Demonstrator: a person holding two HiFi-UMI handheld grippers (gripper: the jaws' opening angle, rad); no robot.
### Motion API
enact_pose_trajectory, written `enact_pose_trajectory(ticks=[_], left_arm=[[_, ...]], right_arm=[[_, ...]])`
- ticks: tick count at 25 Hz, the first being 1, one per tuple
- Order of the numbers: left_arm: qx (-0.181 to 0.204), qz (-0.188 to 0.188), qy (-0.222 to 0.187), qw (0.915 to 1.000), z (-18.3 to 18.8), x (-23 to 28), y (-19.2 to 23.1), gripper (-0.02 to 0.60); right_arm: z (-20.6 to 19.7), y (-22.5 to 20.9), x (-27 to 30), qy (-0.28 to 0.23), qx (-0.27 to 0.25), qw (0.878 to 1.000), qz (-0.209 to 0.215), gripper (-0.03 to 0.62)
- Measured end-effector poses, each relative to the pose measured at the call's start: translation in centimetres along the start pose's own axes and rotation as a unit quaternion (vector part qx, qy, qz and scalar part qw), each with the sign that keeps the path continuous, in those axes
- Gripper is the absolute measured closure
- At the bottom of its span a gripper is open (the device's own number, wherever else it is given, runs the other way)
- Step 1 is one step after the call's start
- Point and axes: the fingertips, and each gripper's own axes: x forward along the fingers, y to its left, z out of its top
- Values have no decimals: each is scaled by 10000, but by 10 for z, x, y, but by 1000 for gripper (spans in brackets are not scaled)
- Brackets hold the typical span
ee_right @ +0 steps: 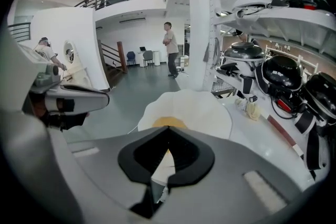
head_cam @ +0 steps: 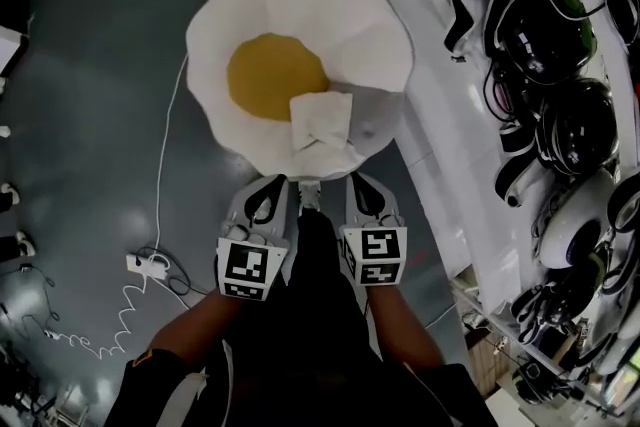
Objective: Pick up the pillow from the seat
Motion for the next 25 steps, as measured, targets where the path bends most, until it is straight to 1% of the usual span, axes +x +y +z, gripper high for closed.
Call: enact_pose_trajectory(ticks=[6, 9, 13, 15, 19, 25], left_arm=[[-110, 397, 130, 9991, -23, 47, 21, 580], [-184, 495, 310, 9981, -47, 71, 25, 580], [-376, 607, 518, 9961, -80, 99, 32, 580], [-459, 679, 596, 9949, -96, 112, 37, 580], [-518, 795, 716, 9929, -121, 134, 48, 578], [-626, 869, 878, 9904, -156, 151, 56, 578]], right_arm=[[-16, -25, 55, 240, -83, 9994, 234, 591], [-32, -37, 82, 383, -143, 9987, 319, 591], [-56, -47, 116, 597, -210, 9972, 400, 591], [-69, -51, 132, 698, -184, 9965, 425, 557], [-94, -60, 157, 844, -102, 9956, 399, 545], [-123, -63, 183, 1039, -19, 9939, 370, 505]])
